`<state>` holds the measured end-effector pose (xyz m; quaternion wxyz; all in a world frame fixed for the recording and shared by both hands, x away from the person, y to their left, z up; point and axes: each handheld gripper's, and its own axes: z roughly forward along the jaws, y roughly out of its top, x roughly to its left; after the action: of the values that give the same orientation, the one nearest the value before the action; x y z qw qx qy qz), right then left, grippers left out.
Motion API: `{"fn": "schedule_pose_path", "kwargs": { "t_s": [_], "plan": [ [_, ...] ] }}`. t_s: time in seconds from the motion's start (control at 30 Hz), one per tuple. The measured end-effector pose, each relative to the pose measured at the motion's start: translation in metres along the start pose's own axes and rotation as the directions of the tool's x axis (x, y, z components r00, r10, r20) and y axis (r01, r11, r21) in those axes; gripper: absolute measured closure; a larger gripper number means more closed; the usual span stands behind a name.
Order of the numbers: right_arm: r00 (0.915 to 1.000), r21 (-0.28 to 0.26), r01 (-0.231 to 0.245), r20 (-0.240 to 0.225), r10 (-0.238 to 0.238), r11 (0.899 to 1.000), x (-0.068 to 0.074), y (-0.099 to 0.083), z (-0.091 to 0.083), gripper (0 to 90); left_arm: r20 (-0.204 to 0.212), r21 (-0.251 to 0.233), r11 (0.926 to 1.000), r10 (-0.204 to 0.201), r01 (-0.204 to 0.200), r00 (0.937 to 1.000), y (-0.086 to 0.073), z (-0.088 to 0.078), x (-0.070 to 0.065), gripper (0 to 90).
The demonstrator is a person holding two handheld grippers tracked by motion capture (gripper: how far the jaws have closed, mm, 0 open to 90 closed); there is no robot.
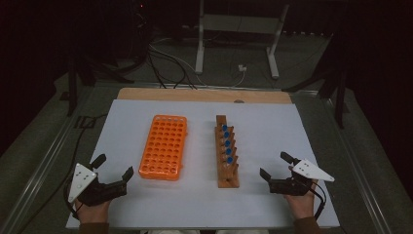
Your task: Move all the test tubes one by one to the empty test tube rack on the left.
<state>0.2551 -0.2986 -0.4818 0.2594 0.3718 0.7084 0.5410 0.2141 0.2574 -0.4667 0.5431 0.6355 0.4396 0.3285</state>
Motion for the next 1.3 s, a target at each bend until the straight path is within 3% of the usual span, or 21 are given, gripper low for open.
{"fn": "schedule_pose_path", "kwargs": {
  "t_s": [0.27, 0.53, 0.8, 1.0, 1.03, 1.3],
  "plan": [
    [1.0000, 0.004, 0.006, -0.006, -0.006, 1.000, 0.000, 0.000, 0.001, 0.0, -0.014, 0.046, 0.9990, -0.004, 0.004, 0.9999, 0.001, 0.002, -0.001, 0.6],
    [0.9999, -0.022, 0.000, -0.014, 0.000, 1.000, -0.002, 0.009, -0.005, 0.0, -0.021, 0.054, 0.9981, -0.030, 0.031, 0.9993, 0.000, 0.002, -0.001, 0.7],
    [0.9947, 0.003, 0.034, -0.097, -0.033, 0.999, 0.010, 0.027, 0.004, 0.0, -0.034, 0.059, 0.9974, -0.040, 0.042, 0.9987, -0.001, 0.002, -0.001, 0.6],
    [0.9844, 0.017, 0.063, -0.166, -0.060, 0.998, 0.026, 0.035, 0.018, 2.1, -0.032, 0.065, 0.9971, -0.037, 0.039, 0.9988, -0.002, 0.003, -0.003, 0.7],
    [0.9799, 0.016, 0.057, -0.193, -0.053, 0.998, 0.032, 0.037, 0.024, 3.0, -0.032, 0.066, 0.9972, -0.035, 0.037, 0.9989, -0.001, 0.003, -0.003, 0.6],
    [0.9685, 0.038, 0.041, -0.247, -0.031, 0.998, 0.045, 0.040, 0.039, 3.5, -0.029, 0.069, 0.9968, -0.039, 0.041, 0.9988, -0.002, 0.004, -0.003, 0.6]
  ]
}}
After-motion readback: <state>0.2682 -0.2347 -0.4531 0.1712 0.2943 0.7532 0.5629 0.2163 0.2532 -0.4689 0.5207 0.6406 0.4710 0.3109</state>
